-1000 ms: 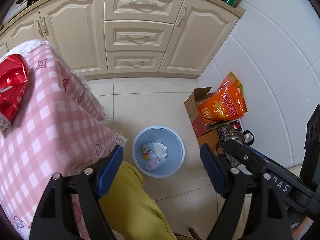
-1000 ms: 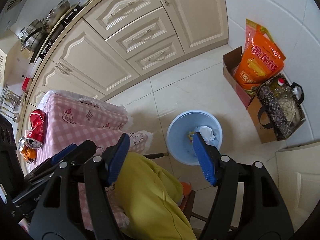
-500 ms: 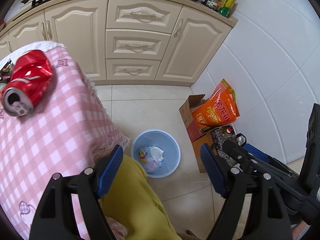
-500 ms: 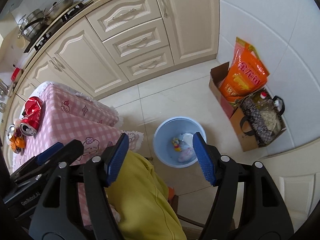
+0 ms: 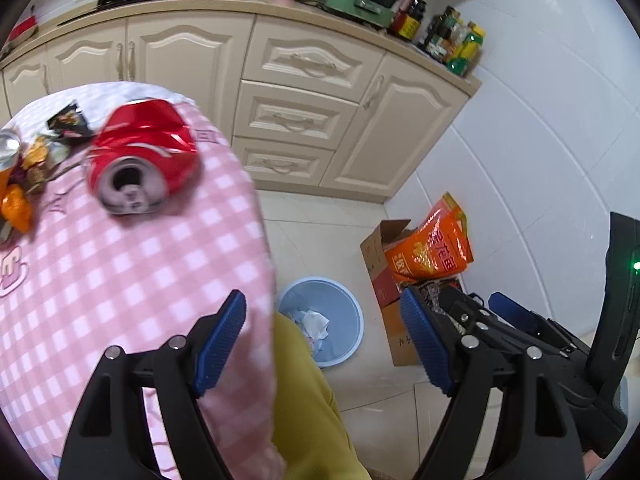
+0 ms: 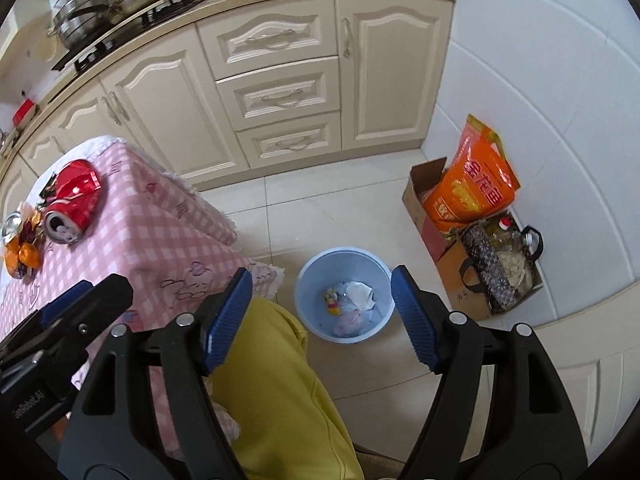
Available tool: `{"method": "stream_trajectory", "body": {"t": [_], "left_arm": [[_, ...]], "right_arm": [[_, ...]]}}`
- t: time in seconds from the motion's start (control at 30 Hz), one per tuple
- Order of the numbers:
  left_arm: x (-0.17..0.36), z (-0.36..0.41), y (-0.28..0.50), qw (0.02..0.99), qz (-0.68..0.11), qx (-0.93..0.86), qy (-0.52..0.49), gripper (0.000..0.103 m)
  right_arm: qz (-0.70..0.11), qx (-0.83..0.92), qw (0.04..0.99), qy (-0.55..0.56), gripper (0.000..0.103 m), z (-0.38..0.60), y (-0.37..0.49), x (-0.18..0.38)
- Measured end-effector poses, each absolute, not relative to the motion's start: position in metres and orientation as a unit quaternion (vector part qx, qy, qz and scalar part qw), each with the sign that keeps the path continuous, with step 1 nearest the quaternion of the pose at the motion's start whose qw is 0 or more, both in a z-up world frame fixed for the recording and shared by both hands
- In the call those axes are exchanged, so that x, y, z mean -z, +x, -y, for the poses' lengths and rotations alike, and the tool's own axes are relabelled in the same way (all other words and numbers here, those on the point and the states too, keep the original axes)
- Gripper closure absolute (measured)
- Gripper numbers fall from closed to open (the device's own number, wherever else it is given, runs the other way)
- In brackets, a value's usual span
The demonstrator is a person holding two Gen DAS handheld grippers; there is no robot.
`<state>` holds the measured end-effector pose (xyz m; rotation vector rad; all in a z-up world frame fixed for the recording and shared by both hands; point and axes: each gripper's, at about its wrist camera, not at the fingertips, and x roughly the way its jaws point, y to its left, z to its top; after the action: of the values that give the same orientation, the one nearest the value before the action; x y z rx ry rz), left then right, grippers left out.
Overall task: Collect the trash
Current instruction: 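Move both tools back over the table toward the red can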
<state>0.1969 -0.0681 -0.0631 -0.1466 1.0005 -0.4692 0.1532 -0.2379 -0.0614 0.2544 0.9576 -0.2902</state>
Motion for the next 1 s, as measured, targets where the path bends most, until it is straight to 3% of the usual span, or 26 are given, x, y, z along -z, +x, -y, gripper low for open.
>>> {"method": "stream_trajectory", "body": {"t": [0.67,1.0], "left_arm": [[0.040,-0.099,0.193,0.881,-0.434,0.094,-0.164,0.025],[0.044,-0.178,0.192,0.882,-0.426,0.008,-0.201,0.025]], "right_arm": [[-0.393,0.004,0.918,-0.058,0.023,0.075,0.201,0.007],[-0.400,-0.112,0.903,-0.108,0.023,-0.006,0.230,0.011]]}}
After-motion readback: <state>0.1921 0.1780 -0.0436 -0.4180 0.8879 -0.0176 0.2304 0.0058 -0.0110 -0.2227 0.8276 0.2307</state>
